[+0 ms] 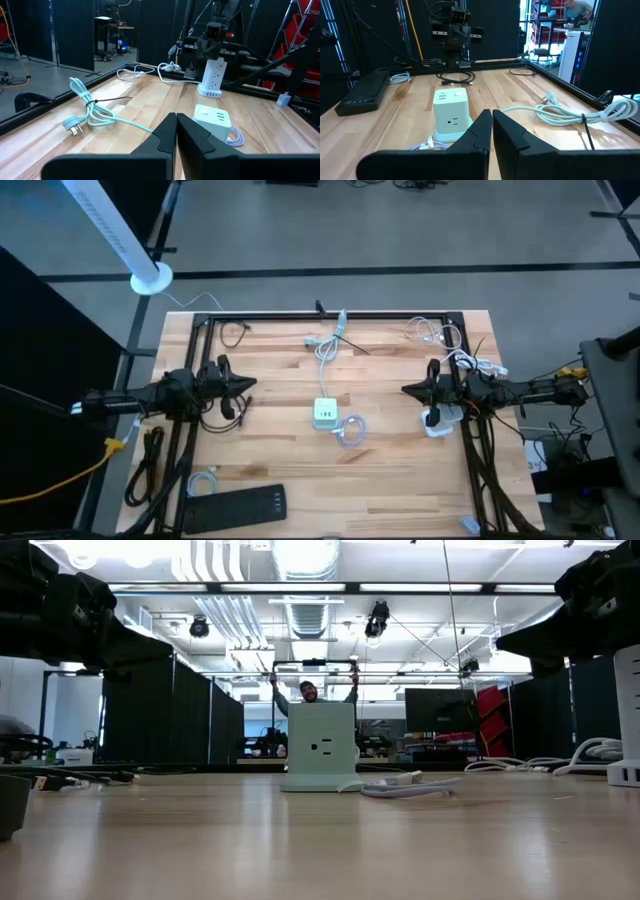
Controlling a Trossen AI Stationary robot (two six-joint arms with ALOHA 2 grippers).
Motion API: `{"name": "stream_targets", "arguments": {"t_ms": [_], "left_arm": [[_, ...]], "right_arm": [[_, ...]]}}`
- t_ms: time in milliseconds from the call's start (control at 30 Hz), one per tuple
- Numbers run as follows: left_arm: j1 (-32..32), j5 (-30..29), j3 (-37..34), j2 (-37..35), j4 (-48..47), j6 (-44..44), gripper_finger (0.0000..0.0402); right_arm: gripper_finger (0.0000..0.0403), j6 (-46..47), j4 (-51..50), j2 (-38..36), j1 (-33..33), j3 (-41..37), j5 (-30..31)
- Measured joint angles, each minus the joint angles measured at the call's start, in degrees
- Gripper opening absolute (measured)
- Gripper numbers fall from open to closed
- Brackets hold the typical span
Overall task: Insert USB
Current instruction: Insert the bottom black charger cable into the black outlet extension
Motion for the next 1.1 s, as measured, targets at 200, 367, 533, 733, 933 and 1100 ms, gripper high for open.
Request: {"name": "stream_targets", "arguments": {"t_ms": [200, 367, 533, 733, 933, 1100], "left_arm": [[0.01, 0.01, 0.00, 0.01, 0.00, -0.01, 0.0000], [0.02, 0.00, 0.00, 0.00, 0.00, 0.00, 0.0000], [0.01, 0.01, -0.01, 0.01, 0.00, 0.00, 0.0000], [0.02, 0.02, 0.00, 0.02, 0.00, -0.02, 0.0000], [0.00, 0.02, -0.02, 0.02, -0.02, 0.00, 0.0000], [0.02, 0.01, 0.00, 0.01, 0.00, 0.00, 0.0000]], "right_arm": [[0.0000, 1.38, 2.00, 0.01, 0.02, -0.05, -0.06], [0.0000, 0.67, 3.43, 1.54, -0.11, -0.05, 0.24], [0.0000, 4.18, 3.12, 7.51, -0.11, 0.86, 0.27], [0.0000, 6.44, 1.92, 17.68, -0.11, 6.27, 2.86], [0.0000, 6.16, -0.21, 25.87, -0.11, 14.55, 10.05], [0.0000, 10.32, -5.34, 30.74, -0.11, 20.73, 10.71]]}}
